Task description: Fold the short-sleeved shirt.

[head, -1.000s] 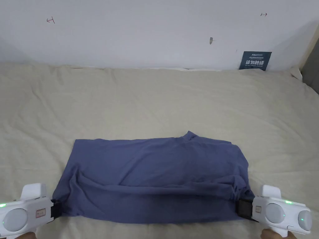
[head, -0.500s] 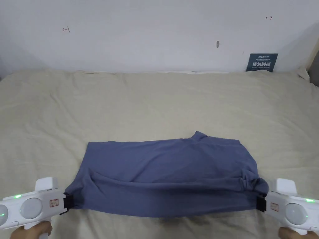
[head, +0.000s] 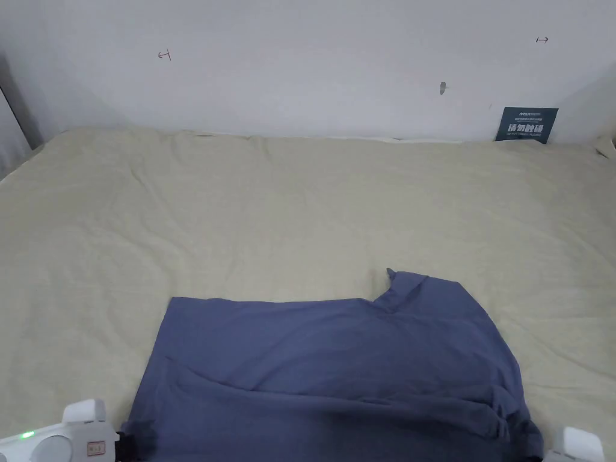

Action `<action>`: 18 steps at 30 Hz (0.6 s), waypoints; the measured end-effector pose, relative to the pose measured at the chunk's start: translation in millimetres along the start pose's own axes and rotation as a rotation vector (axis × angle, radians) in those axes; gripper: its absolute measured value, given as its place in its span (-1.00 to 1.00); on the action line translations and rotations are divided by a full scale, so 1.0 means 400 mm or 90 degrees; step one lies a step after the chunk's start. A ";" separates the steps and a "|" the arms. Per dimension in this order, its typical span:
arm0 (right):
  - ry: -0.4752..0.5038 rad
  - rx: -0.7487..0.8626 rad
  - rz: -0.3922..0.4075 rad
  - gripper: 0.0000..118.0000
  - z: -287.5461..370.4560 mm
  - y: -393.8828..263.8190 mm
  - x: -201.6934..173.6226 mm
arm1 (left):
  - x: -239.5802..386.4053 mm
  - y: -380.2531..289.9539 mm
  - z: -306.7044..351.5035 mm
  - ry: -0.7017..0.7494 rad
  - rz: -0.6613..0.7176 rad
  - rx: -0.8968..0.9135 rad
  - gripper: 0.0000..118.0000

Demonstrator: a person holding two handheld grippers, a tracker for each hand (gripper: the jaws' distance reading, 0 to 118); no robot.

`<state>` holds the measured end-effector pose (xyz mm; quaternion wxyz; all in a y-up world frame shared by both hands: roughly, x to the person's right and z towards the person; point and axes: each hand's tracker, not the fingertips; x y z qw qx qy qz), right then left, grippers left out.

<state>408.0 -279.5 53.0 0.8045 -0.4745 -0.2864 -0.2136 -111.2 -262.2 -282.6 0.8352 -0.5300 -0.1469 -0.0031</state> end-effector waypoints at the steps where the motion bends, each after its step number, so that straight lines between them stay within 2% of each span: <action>1: 0.004 -0.003 -0.013 -0.78 -0.013 -0.011 0.004 | 0.002 -0.005 -0.013 0.002 -0.003 0.001 -0.87; 2: 0.006 0.022 -0.032 -0.78 -0.001 -0.012 -0.006 | 0.008 -0.006 -0.014 0.008 -0.004 0.008 -0.87; 6: 0.000 0.018 -0.029 -0.77 0.013 0.006 -0.006 | 0.035 0.004 0.004 0.032 -0.021 0.005 -0.84; 7: -0.001 0.021 -0.027 -0.66 0.022 0.011 -0.007 | 0.040 0.004 0.011 0.037 -0.030 0.008 -0.66; 8: -0.007 0.027 -0.024 -0.50 0.037 0.018 -0.011 | 0.052 0.007 0.026 0.057 -0.037 0.007 -0.36; 9: -0.018 0.041 -0.015 -0.24 0.056 0.029 -0.017 | 0.060 0.010 0.041 0.071 -0.038 0.011 0.09; 10: -0.021 0.069 0.000 0.24 0.095 0.045 -0.032 | 0.065 0.013 0.063 0.062 -0.040 0.030 0.64; 11: -0.018 0.108 0.016 0.55 0.134 0.066 -0.045 | 0.077 0.021 0.097 0.039 -0.044 0.077 0.90; 12: -0.019 0.136 0.022 0.77 0.162 0.081 -0.054 | 0.090 0.029 0.126 0.024 -0.042 0.109 0.97; 13: -0.016 0.179 0.031 0.86 0.203 0.102 -0.068 | 0.108 0.043 0.164 0.009 -0.042 0.149 0.94; 18: -0.001 0.376 0.076 0.85 0.413 0.190 -0.167 | 0.214 0.105 0.332 -0.040 -0.071 0.324 0.93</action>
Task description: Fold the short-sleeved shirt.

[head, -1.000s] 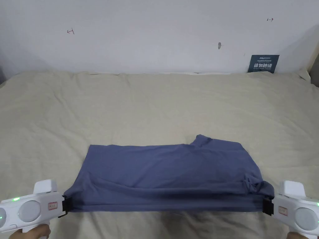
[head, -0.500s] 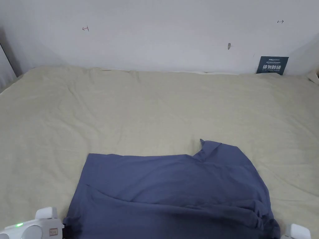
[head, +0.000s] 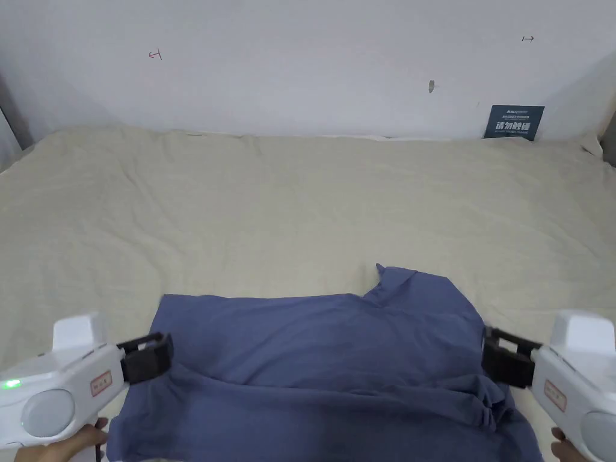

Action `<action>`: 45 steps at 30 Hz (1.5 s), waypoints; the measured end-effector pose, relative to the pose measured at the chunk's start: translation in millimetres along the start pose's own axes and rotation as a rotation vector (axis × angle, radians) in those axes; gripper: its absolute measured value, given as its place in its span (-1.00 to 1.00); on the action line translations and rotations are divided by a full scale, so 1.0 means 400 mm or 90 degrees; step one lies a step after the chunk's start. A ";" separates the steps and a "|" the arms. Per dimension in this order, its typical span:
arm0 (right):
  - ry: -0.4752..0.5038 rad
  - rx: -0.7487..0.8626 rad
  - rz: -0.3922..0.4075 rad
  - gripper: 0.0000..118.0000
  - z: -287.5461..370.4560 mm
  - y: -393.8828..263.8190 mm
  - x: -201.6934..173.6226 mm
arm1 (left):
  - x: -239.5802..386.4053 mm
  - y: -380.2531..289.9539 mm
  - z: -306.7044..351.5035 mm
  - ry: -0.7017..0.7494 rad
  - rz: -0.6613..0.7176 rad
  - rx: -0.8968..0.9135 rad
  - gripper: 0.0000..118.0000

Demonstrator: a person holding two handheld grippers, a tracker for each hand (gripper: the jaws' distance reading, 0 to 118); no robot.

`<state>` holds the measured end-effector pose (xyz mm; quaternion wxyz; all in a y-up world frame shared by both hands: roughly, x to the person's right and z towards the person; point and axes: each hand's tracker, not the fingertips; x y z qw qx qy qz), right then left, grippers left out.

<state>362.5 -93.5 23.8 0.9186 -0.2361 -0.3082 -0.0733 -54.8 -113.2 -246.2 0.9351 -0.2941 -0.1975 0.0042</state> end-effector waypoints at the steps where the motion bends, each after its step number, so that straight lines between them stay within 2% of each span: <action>1: 0.001 0.038 0.006 0.85 0.022 0.028 -0.015 | 0.023 0.022 0.024 -0.004 -0.006 0.043 0.93; 3: 0.001 0.097 0.018 0.86 0.057 0.068 -0.044 | 0.062 0.058 0.062 -0.015 -0.013 0.115 0.91; 5: -0.005 0.146 0.028 0.86 0.081 0.090 -0.073 | 0.101 0.081 0.094 -0.022 -0.025 0.173 0.81; 6: -0.006 0.167 0.034 0.85 0.091 0.098 -0.086 | 0.119 0.091 0.103 -0.027 -0.034 0.197 0.72; 8: -0.008 0.192 0.040 0.65 0.101 0.101 -0.102 | 0.146 0.094 0.116 -0.033 -0.051 0.239 0.38; 9: -0.008 0.201 0.039 0.41 0.108 0.102 -0.113 | 0.158 0.092 0.121 -0.035 -0.057 0.253 0.17; 11: -0.010 0.216 0.044 -0.46 0.117 0.101 -0.127 | 0.174 0.086 0.119 -0.034 -0.065 0.268 -0.76; 12: -0.010 0.217 0.048 -0.86 0.115 0.098 -0.127 | 0.180 0.083 0.119 -0.034 -0.066 0.270 -0.99; 13: -0.013 0.219 0.057 -0.97 0.112 0.097 -0.132 | 0.186 0.083 0.116 -0.040 -0.066 0.261 -1.00; 16: -0.012 0.223 0.062 -0.98 0.104 0.090 -0.127 | 0.192 0.085 0.106 -0.075 -0.066 0.244 -1.00; 21: -0.006 0.211 0.058 -0.98 0.077 0.092 -0.122 | 0.197 0.088 0.078 -0.058 -0.091 0.227 -1.00; 25: 0.002 0.201 0.056 -0.98 0.043 0.106 -0.124 | 0.169 0.121 0.013 -0.067 -0.073 0.156 -1.00; 35: 0.006 0.172 0.066 -0.98 -0.111 0.153 -0.155 | 0.079 0.215 -0.333 -0.071 -0.078 -0.045 -1.00; 41: 0.004 0.138 0.076 -0.98 -0.216 0.158 -0.171 | 0.008 0.219 -0.585 -0.015 -0.071 -0.168 -0.99; 42: 0.002 0.132 0.076 -0.98 -0.233 0.157 -0.173 | 0.007 0.214 -0.606 -0.013 -0.062 -0.186 -0.93; 43: 0.001 0.126 0.077 -0.98 -0.251 0.155 -0.176 | -0.004 0.211 -0.635 -0.017 -0.056 -0.215 -0.72; 44: -0.001 0.119 0.077 -0.98 -0.268 0.152 -0.177 | -0.015 0.206 -0.660 -0.001 -0.042 -0.221 -0.72; 45: -0.002 0.113 0.076 -0.98 -0.281 0.150 -0.176 | -0.025 0.200 -0.679 0.003 -0.036 -0.226 -0.61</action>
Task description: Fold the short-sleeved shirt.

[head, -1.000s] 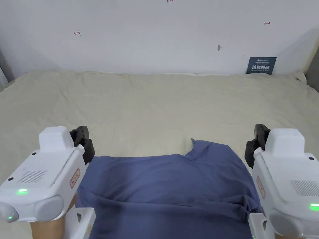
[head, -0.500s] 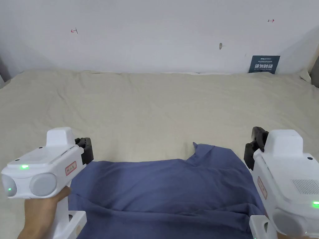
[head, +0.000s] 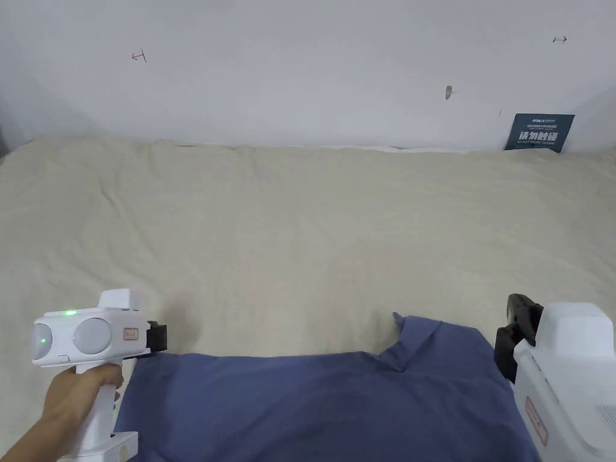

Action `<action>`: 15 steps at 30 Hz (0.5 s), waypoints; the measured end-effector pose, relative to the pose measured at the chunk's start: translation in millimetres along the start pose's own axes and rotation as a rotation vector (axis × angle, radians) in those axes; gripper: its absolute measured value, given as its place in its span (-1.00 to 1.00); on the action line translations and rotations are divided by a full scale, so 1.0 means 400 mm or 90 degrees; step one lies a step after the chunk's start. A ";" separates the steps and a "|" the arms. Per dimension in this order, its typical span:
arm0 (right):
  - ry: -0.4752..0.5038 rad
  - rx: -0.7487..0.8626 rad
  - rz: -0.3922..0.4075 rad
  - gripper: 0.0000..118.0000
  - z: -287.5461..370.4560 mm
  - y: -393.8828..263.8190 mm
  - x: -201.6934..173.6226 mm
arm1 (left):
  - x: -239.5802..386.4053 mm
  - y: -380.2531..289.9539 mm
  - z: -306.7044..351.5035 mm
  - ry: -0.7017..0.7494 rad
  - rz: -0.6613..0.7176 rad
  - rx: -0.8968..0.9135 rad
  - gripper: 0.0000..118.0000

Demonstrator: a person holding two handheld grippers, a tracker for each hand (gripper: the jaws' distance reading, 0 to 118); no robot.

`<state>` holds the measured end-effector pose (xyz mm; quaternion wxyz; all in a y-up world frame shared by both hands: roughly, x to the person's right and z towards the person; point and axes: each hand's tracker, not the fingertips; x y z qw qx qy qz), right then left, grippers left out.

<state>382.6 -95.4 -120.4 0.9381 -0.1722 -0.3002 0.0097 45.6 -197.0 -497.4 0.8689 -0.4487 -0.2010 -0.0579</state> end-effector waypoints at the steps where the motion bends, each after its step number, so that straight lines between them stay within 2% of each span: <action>1: -0.001 -0.006 0.000 -0.98 -0.015 -0.006 -0.003 | -0.001 0.001 -0.014 0.001 0.007 -0.011 -0.12; 2: -0.001 -0.014 0.001 -0.98 -0.030 -0.011 -0.006 | -0.006 0.001 -0.033 0.000 0.018 -0.033 0.37; 3: 0.001 -0.020 0.002 -0.98 -0.038 -0.016 -0.006 | -0.009 0.001 -0.048 -0.003 0.020 -0.057 0.72; 4: 0.002 -0.026 0.004 -0.98 -0.050 -0.022 -0.008 | -0.013 0.004 -0.064 0.001 0.022 -0.053 0.87; 5: 0.000 -0.032 0.008 -0.98 -0.061 -0.028 -0.012 | -0.006 -0.004 -0.067 0.002 0.019 -0.048 0.82; 7: 0.000 -0.043 0.012 -0.97 -0.077 -0.039 -0.013 | 0.001 -0.011 -0.081 0.007 0.005 -0.061 0.64; 9: 0.001 -0.054 0.006 -0.97 -0.088 -0.046 -0.011 | 0.012 -0.018 -0.099 0.005 -0.014 -0.084 0.31; 10: 0.002 -0.058 0.003 -0.97 -0.092 -0.048 -0.010 | 0.020 -0.024 -0.109 0.009 -0.023 -0.095 -0.14; 11: 0.002 -0.061 0.001 -0.97 -0.093 -0.052 -0.005 | 0.030 -0.034 -0.117 0.014 -0.033 -0.104 -0.49; 14: 0.000 -0.071 0.000 -0.97 -0.102 -0.055 0.003 | 0.036 -0.045 -0.125 0.005 -0.028 -0.086 -0.89; 15: 0.000 -0.074 -0.002 -0.97 -0.103 -0.056 0.009 | 0.033 -0.041 -0.125 -0.003 -0.016 -0.086 -0.92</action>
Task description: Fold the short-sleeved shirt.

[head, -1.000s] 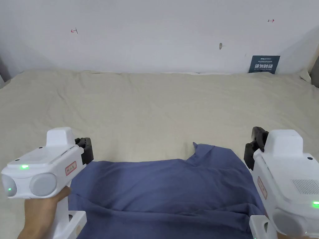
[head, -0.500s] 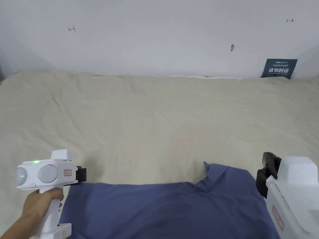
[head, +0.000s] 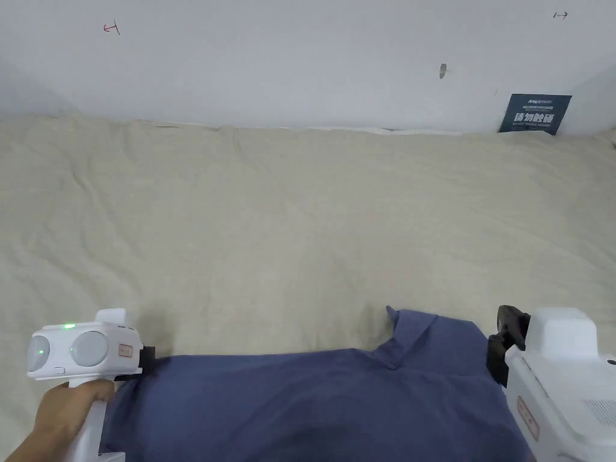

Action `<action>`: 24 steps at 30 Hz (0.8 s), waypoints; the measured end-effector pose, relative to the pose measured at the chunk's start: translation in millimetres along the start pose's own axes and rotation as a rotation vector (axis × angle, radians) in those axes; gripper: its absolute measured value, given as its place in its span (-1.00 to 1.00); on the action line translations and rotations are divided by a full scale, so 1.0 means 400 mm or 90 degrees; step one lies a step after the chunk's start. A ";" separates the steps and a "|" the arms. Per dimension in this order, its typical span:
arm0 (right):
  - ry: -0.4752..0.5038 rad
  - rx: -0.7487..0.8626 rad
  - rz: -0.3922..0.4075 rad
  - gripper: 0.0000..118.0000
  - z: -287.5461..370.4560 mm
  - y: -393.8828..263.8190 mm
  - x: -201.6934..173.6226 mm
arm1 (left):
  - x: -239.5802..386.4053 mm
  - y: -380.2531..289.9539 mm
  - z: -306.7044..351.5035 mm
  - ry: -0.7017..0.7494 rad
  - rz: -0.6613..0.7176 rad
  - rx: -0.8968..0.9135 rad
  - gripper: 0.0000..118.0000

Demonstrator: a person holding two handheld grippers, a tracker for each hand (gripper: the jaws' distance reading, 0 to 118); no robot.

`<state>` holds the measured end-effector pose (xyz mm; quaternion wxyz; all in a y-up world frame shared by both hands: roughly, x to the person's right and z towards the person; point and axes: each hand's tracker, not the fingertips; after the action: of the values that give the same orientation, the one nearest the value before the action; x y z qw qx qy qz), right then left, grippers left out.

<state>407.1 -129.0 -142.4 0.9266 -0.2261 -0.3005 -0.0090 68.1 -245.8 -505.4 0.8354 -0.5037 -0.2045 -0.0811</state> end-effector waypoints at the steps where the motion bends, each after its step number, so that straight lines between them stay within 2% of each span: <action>1: 0.002 -0.006 -0.005 -0.97 -0.004 0.000 0.008 | -0.001 0.001 0.000 0.002 0.010 -0.002 -0.95; 6: 0.023 -0.056 -0.050 -0.96 -0.073 0.006 0.058 | -0.016 -0.006 0.060 -0.018 0.018 0.055 -0.97; 7: 0.025 -0.078 -0.063 -0.86 -0.096 0.005 0.069 | -0.018 -0.009 0.083 -0.026 0.020 0.071 -0.97; 8: 0.021 -0.095 -0.075 -0.67 -0.129 0.005 0.088 | -0.021 -0.011 0.107 -0.039 0.029 0.086 -0.97; 9: 0.028 -0.115 -0.081 -0.36 -0.160 0.005 0.101 | -0.025 -0.012 0.128 -0.052 0.034 0.095 -0.97; 10: 0.033 -0.148 -0.083 0.12 -0.197 0.003 0.115 | -0.025 -0.018 0.154 -0.062 0.034 0.107 -0.97; 11: 0.033 -0.176 -0.086 0.40 -0.231 -0.003 0.125 | -0.025 -0.022 0.176 -0.066 0.030 0.116 -0.97; 12: 0.033 -0.196 -0.095 0.63 -0.269 -0.014 0.137 | -0.025 -0.024 0.191 -0.067 0.025 0.120 -0.97; 13: 0.028 -0.222 -0.089 0.76 -0.309 -0.025 0.144 | -0.026 -0.025 0.207 -0.066 0.019 0.127 -0.97; 18: -0.002 -0.344 -0.045 0.79 -0.485 -0.114 0.173 | -0.027 -0.027 0.242 -0.075 0.010 0.139 -0.97; 20: -0.005 -0.363 -0.016 0.72 -0.520 -0.155 0.171 | -0.028 -0.027 0.244 -0.074 0.007 0.139 -0.97; 21: -0.005 -0.381 -0.008 0.61 -0.532 -0.168 0.170 | -0.028 -0.028 0.243 -0.073 0.006 0.139 -0.97; 23: 0.003 -0.408 -0.025 0.25 -0.550 -0.193 0.172 | -0.029 -0.031 0.239 -0.070 0.005 0.137 -0.97; 24: 0.010 -0.411 -0.024 0.12 -0.505 -0.183 0.147 | -0.030 -0.033 0.238 -0.069 0.007 0.135 -0.97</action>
<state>555.7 -273.3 -224.3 0.8091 -0.5025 -0.2790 -0.1226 28.0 -169.7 -461.0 0.8723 -0.4172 -0.2537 -0.0271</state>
